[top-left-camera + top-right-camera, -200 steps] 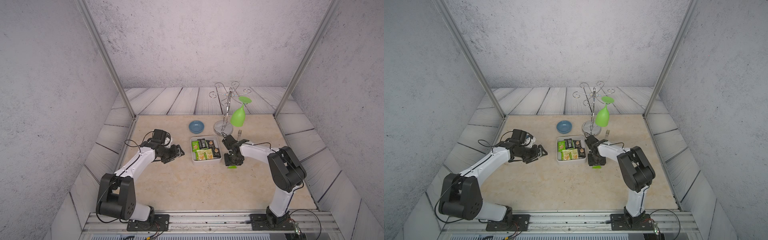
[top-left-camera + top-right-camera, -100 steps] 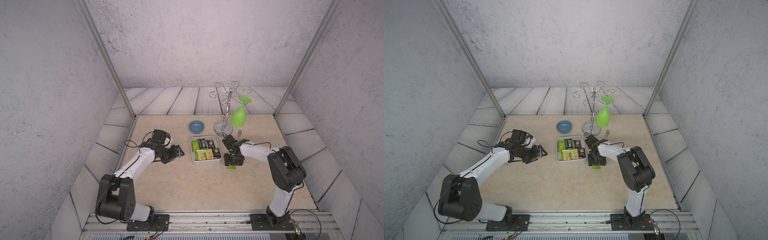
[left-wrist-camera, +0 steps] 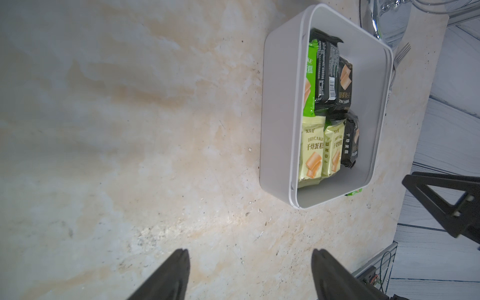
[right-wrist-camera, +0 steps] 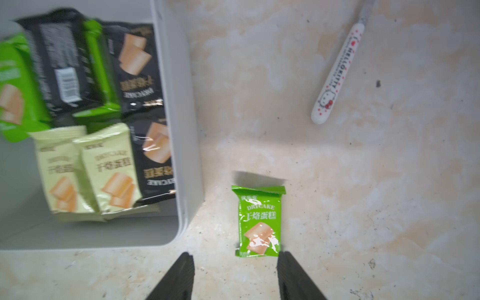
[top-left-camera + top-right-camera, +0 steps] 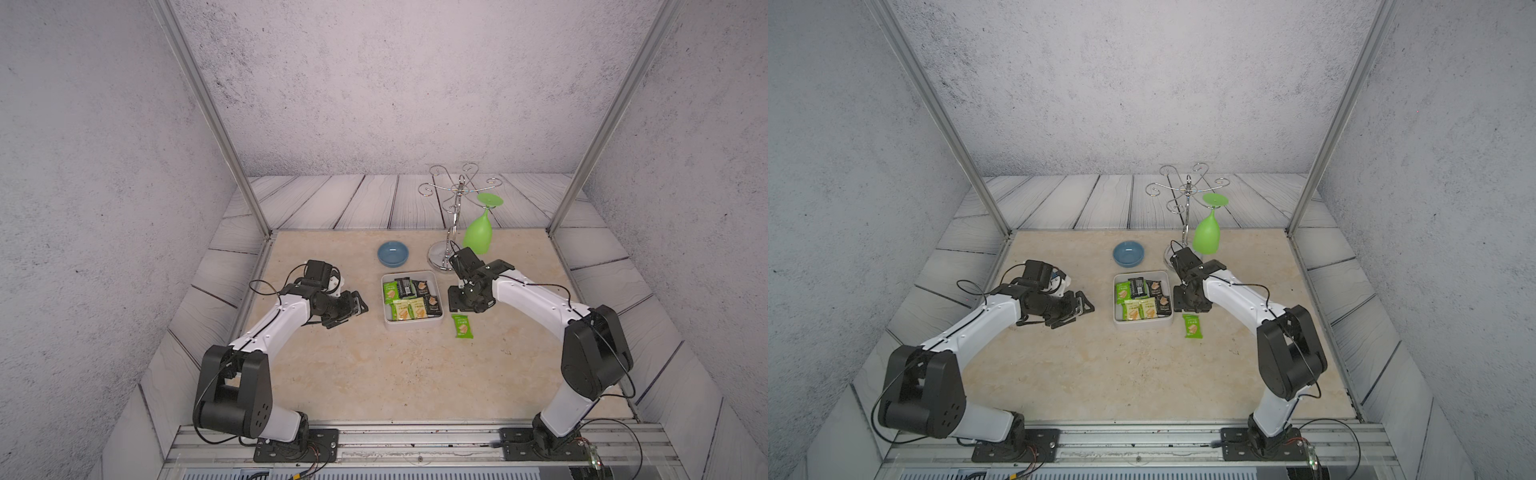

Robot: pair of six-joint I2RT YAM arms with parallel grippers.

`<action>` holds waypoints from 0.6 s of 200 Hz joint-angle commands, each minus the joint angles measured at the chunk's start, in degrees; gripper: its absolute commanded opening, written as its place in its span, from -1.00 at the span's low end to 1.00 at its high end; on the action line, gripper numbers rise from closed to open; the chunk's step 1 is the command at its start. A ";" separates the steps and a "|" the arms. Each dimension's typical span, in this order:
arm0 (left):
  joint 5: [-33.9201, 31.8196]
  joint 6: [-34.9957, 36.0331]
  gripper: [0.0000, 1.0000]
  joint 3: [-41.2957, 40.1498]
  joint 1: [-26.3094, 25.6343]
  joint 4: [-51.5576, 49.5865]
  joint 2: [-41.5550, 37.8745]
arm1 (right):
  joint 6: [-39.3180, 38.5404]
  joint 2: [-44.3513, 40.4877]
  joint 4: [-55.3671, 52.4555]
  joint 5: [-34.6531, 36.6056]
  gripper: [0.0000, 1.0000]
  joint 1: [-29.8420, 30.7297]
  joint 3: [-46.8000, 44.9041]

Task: Take the cookies out of the storage box
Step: Place the cookie at the center of the board, then pick up the cookie from the storage box.

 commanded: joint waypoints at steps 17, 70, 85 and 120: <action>1.04 1.36 0.60 -0.33 0.52 -0.04 0.89 | 1.44 0.85 0.30 -8.35 0.10 1.34 3.47; 1.90 2.03 0.60 0.47 1.40 -0.42 1.66 | 2.00 8.34 -0.37 -9.19 0.10 5.48 10.59; 2.01 1.91 0.60 0.38 1.59 -0.31 1.93 | 1.99 9.96 0.09 -9.27 0.10 6.12 11.96; 2.56 1.62 0.60 0.33 1.94 0.04 2.62 | 1.14 14.91 -0.96 -7.17 0.12 6.52 18.22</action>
